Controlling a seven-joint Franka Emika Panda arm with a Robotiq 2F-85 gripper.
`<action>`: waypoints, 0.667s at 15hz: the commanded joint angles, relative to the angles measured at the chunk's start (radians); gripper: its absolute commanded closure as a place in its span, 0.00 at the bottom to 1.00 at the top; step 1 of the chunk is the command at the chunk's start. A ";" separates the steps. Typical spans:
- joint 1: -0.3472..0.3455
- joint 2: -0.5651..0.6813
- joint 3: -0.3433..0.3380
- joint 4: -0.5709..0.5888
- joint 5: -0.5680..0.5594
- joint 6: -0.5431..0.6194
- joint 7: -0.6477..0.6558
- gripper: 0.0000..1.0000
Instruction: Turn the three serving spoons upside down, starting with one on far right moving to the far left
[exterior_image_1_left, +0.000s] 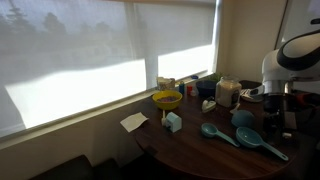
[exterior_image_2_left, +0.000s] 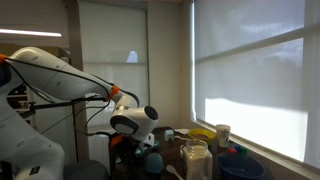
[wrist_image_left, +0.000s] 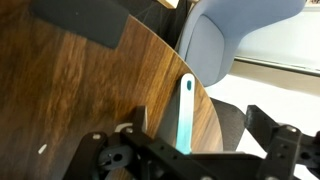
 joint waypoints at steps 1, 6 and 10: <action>-0.011 0.009 0.013 0.001 0.051 0.038 0.012 0.26; -0.010 0.009 0.016 0.001 0.085 0.060 0.009 0.62; -0.022 0.011 0.013 0.001 0.075 0.065 0.010 0.89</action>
